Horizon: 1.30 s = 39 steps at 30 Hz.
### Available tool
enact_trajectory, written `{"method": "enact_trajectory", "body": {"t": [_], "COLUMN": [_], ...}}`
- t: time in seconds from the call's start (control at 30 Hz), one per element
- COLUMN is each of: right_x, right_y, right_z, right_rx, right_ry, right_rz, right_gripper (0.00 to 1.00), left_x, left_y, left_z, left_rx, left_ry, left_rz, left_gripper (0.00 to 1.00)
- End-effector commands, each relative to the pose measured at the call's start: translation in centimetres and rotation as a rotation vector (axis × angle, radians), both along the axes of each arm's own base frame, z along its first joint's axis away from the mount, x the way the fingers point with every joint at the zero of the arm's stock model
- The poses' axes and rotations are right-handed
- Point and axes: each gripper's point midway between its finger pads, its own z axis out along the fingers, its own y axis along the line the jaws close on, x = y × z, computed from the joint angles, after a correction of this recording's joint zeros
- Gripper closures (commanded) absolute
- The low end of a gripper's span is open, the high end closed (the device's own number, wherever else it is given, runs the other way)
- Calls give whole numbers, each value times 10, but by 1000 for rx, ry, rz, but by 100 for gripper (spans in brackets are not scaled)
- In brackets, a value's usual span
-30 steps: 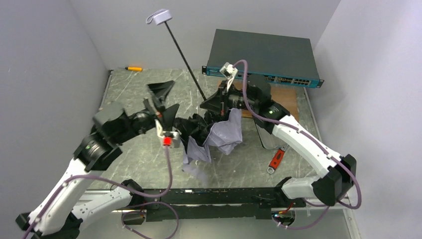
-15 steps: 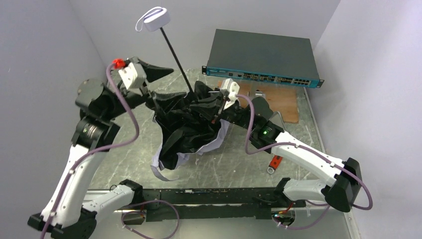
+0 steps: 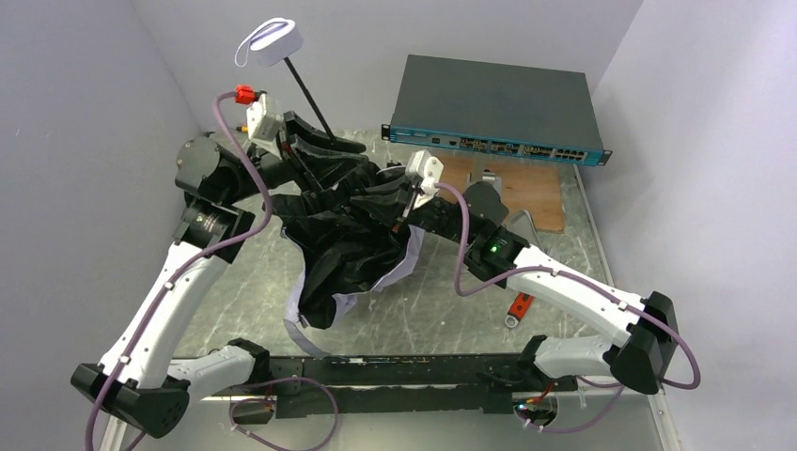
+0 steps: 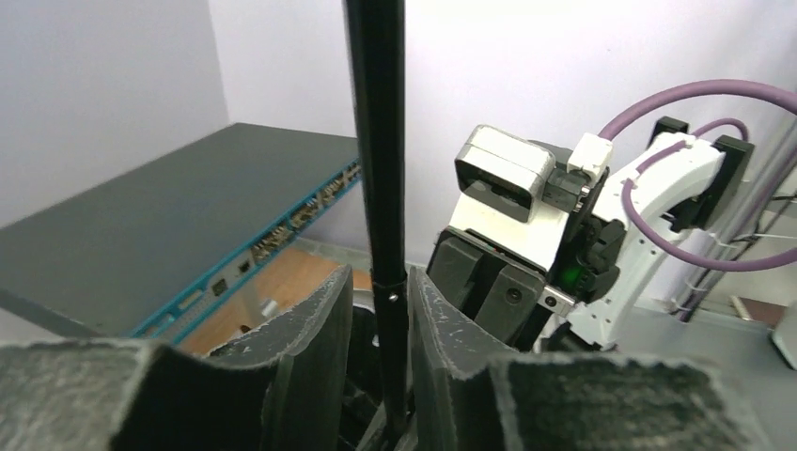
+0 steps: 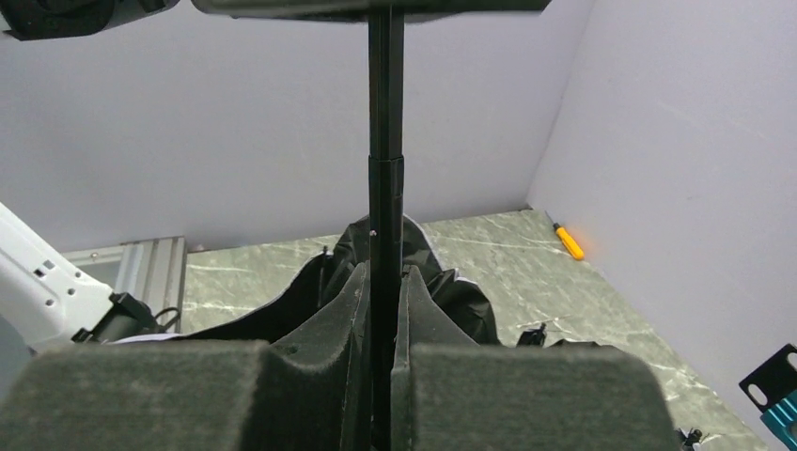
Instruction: Open the umbrella
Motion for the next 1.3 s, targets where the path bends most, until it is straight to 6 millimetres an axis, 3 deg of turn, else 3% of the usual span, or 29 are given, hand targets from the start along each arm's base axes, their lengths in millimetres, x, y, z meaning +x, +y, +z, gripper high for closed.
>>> {"method": "enact_trajectory", "body": {"t": [0.0, 0.03, 0.07, 0.13, 0.17, 0.2, 0.3, 0.33, 0.43, 0.5, 0.53, 0.6, 0.67, 0.73, 0.77, 0.8, 0.87, 0.97, 1.03, 1.1, 1.13, 1.17, 1.2, 1.23, 1.27], "right_x": [0, 0, 0, -1, 0, 1, 1, 2, 11, 18, 23, 28, 30, 29, 27, 25, 23, 19, 19, 17, 16, 16, 15, 15, 14], "right_y": [-10, -11, -12, -12, -13, -15, -32, -41, -75, -95, -103, -115, -120, -122, -123, -124, -129, -136, -139, -138, -135, -134, -133, -132, -132], "right_z": [56, 55, 54, 50, 46, 37, 23, 17, 8, 5, 4, 2, -3, -9, -12, -13, -16, -18, -19, -21, -24, -25, -26, -27, -27], "right_rx": [123, 115, 103, 78, 56, 12, -126, -156, -196, -210, -213, -215, -218, -230, -237, -246, -264, -271, -272, -264, -265, -265, -264, -267, -272], "right_ry": [-135, -147, -156, -163, -159, -146, -167, -146, -74, -30, -16, -1, 14, 32, 39, 45, 58, 60, 64, 72, 77, 80, 88, 95, 94], "right_rz": [-47, -52, -54, -53, -57, -66, -85, -105, -162, -206, -228, -257, -265, -259, -254, -250, -252, -258, -259, -246, -230, -220, -214, -207, -203], "right_gripper": [100, 100, 100, 96, 83, 64, 26, 17, 6, 1, 1, 0, 0, 0, 0, 0, 0, 0, 0, 0, 0, 0, 0, 0, 0], "left_x": [-17, -18, -17, -12, -7, 3, 33, 42, 77, 89, 83, 51, -5, -46, -50, -40, -6, 59, 68, 44, 15, -30, -51, -55, -42], "left_y": [-12, -13, -14, -12, -8, -2, 32, 44, 86, 103, 97, 58, 5, -21, -23, -17, 12, 71, 76, 35, 1, -34, -45, -46, -36], "left_z": [-6, -14, -21, -32, -36, -40, -51, -56, -79, -93, -98, -102, -109, -109, -102, -97, -87, -100, -105, -98, -99, -101, -101, -100, -100], "left_rx": [3, 24, 43, 86, 106, 124, 204, 245, 394, 478, 486, 439, 394, 353, 326, 326, 325, 411, 443, 384, 393, 406, 412, 409, 416], "left_ry": [-4, 8, 27, 33, 26, 27, -8, -37, -97, -159, -188, -196, -167, -155, -161, -152, -147, -126, -148, -126, -160, -231, -268, -260, -237], "left_rz": [-120, -130, -129, -98, -62, 1, 173, 224, 418, 505, 472, 325, 73, -78, -82, -29, 80, 320, 317, 184, 75, -74, -129, -131, -70], "left_gripper": [73, 92, 100, 100, 100, 100, 100, 100, 100, 100, 100, 100, 100, 100, 100, 100, 100, 100, 100, 100, 100, 100, 100, 100, 100]}}
